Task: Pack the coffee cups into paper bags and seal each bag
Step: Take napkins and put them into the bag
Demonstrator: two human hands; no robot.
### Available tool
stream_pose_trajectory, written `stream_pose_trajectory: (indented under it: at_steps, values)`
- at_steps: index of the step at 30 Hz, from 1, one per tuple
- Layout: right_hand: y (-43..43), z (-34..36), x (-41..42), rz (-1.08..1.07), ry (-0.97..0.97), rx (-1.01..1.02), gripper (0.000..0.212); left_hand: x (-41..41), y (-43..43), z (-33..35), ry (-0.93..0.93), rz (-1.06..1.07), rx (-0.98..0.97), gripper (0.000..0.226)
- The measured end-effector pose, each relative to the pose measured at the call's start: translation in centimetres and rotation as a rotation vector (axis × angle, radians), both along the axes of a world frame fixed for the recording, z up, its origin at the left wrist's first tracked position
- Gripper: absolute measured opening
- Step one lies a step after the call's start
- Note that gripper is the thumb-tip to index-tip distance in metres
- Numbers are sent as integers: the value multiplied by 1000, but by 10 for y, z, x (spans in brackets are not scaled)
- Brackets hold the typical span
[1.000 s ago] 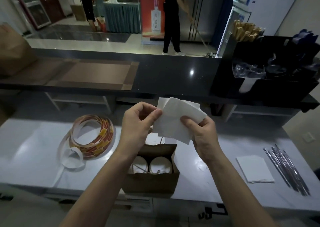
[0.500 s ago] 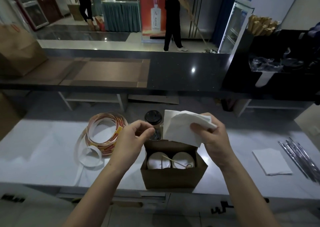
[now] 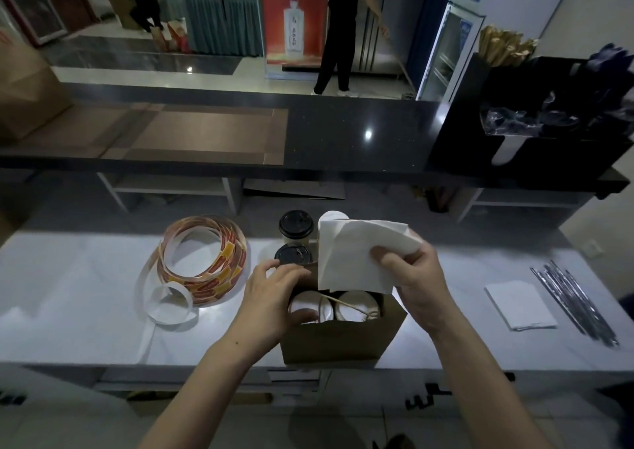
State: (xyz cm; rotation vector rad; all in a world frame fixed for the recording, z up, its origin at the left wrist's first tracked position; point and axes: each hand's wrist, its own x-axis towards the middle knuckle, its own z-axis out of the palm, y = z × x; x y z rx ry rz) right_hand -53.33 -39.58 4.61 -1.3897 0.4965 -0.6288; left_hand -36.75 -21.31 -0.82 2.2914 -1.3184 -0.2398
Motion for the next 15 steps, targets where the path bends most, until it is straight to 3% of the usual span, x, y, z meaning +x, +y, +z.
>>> stream_pose_trajectory:
  at_steps: [3,6,11,15]
  values:
    - [3,-9,6,15,135,-65,35,-3,2,2,116,42,79,88]
    - [6,-21,10,8,255,-97,25,-4,3,3,184,33,107,108]
    - [11,-32,15,31,535,-262,21,-4,2,-5,200,30,165,127]
    - [20,-31,24,73,646,-322,31,-7,0,-4,192,15,210,132]
